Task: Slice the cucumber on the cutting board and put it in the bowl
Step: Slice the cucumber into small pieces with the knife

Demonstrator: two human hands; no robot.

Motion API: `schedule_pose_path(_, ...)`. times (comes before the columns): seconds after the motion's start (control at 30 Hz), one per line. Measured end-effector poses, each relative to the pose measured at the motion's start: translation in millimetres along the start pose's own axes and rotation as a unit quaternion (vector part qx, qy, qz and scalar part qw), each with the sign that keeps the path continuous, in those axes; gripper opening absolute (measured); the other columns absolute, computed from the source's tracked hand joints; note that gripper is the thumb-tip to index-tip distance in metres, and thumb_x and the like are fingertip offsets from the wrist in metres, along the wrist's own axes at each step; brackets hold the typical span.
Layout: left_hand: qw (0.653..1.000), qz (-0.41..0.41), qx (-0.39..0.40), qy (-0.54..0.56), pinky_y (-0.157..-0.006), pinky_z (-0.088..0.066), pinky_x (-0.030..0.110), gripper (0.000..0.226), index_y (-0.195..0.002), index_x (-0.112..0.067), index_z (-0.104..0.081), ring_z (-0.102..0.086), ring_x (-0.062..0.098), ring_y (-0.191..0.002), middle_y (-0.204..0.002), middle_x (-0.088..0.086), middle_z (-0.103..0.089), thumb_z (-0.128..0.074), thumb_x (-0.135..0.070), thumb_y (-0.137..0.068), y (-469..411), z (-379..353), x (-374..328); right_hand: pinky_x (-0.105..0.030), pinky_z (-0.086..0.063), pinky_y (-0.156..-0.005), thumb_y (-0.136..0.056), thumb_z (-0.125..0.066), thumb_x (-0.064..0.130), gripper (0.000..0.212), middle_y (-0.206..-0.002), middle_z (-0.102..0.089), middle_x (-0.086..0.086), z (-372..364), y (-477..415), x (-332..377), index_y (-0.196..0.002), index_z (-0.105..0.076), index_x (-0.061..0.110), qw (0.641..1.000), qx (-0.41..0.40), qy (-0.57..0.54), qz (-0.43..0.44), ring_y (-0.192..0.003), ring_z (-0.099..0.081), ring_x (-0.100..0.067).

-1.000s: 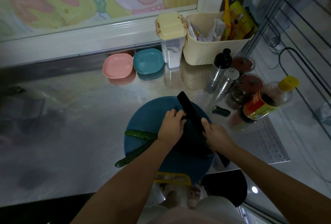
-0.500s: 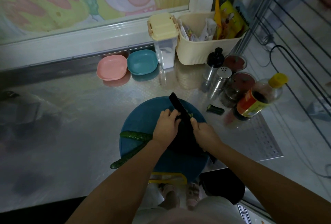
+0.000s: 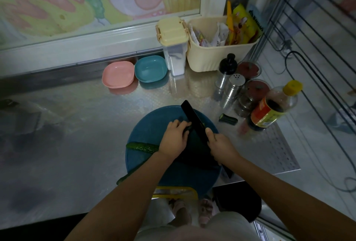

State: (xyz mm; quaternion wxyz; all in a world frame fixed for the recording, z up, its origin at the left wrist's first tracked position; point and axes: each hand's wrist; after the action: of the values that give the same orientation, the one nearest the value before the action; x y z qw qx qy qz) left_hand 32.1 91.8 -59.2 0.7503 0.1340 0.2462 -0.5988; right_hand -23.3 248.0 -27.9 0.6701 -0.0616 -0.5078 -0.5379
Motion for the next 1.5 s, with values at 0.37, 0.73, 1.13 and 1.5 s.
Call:
schedule_pose_path(0.37, 1.000, 0.016, 0.005, -0.004, -0.078, -0.039, 0.033, 0.025, -0.115, -0.008, -0.060, -0.048, 0.027, -0.092, -0.098, 0.014, -0.057, -0.056, -0.008, -0.090, -0.1, -0.5, -1.0, -0.027, -0.034, -0.055, -0.100, -0.027, 0.047, 0.059, -0.057, -0.046, -0.007, 3.1, 2.3, -0.3, -0.056, -0.045, 0.012, 1.000, -0.004, -0.019, 0.003, -0.050, -0.045, -0.021)
schedule_pose_path(0.73, 1.000, 0.014, 0.003, -0.010, -0.077, -0.038, 0.034, 0.022, -0.111, -0.007, -0.061, -0.048, 0.028, -0.090, -0.097, 0.014, -0.057, -0.056, -0.008, -0.090, -0.6, 1.2, -2.0, -0.026, -0.038, -0.050, -0.099, -0.026, 0.049, 0.059, -0.059, -0.050, -0.009, 3.7, -1.8, 0.0, -0.061, -0.049, 0.010, 1.000, 0.012, -0.009, -0.010, -0.048, -0.048, -0.020)
schedule_pose_path(1.13, 1.000, 0.022, 0.004, -0.011, -0.072, -0.035, 0.028, 0.023, -0.111, -0.007, -0.061, -0.048, 0.028, -0.088, -0.093, 0.015, -0.056, -0.057, -0.006, -0.089, 1.3, 0.5, -3.8, -0.030, -0.032, -0.052, -0.103, -0.020, 0.039, 0.059, -0.055, -0.045, -0.003, -5.8, -11.0, 9.1, -0.054, -0.042, 0.013, 0.995, 0.030, 0.093, 0.029, -0.053, -0.045, -0.018)
schedule_pose_path(1.5, 0.998, 0.054, 0.019, -0.006, -0.077, -0.038, 0.033, 0.022, -0.113, -0.008, -0.058, -0.045, 0.028, -0.094, -0.100, 0.015, -0.050, -0.054, -0.013, -0.092, 0.9, 2.8, -5.0, -0.030, -0.035, -0.056, -0.100, -0.025, 0.046, 0.060, -0.060, -0.049, -0.010, 4.2, -5.4, -7.8, -0.059, -0.046, 0.009, 0.999, 0.011, 0.038, 0.011, -0.054, -0.048, -0.022)
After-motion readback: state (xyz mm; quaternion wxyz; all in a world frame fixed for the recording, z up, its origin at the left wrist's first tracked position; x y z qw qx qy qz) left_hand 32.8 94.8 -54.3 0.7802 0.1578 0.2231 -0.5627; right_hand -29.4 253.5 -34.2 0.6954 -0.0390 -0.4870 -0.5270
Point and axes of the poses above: each hand's wrist, its own y-axis away from the middle knuckle, its own z-axis out of the back of the hand, x = y × z
